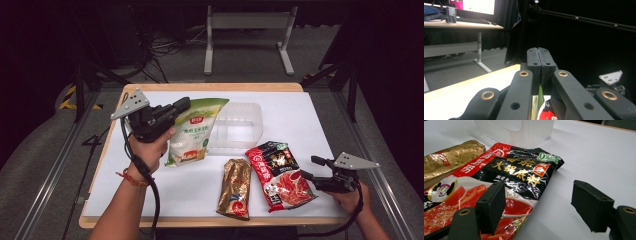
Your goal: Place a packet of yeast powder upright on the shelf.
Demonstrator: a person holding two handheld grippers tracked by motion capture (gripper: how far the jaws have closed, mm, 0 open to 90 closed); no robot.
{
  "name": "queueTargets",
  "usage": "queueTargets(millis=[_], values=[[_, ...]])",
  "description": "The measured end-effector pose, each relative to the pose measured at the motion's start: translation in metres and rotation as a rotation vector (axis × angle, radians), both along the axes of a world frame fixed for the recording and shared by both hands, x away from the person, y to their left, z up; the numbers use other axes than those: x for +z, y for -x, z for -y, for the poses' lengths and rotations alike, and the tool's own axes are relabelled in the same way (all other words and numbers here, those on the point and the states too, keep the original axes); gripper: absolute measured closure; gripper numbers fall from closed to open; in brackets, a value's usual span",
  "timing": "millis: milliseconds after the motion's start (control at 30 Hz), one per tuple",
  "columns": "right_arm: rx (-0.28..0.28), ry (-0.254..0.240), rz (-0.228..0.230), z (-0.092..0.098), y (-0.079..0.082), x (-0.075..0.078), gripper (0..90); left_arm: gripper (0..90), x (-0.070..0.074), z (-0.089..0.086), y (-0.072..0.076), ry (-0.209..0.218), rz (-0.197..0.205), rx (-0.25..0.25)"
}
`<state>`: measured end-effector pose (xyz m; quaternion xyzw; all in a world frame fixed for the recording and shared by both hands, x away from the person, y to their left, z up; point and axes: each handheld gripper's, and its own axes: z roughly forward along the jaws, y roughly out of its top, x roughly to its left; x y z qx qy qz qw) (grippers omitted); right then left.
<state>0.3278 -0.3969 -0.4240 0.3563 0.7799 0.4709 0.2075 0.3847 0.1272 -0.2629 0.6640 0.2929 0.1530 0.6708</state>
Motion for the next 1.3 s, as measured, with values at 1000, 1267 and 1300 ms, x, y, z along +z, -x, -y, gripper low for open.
queueTargets(millis=[1000,1267,1300], values=[[-0.014,0.006,0.004,0.003,0.003,0.001,27.5,89.1,-0.018,0.072,-0.111,-0.044,-0.076,0.214],[-0.001,0.007,0.006,0.001,0.004,0.0,27.4,89.0,-0.025,0.09,-0.123,-0.056,-0.029,0.258],[-0.003,0.004,0.001,0.002,0.004,-0.001,27.4,89.0,-0.029,0.091,-0.124,-0.041,-0.03,0.259]])
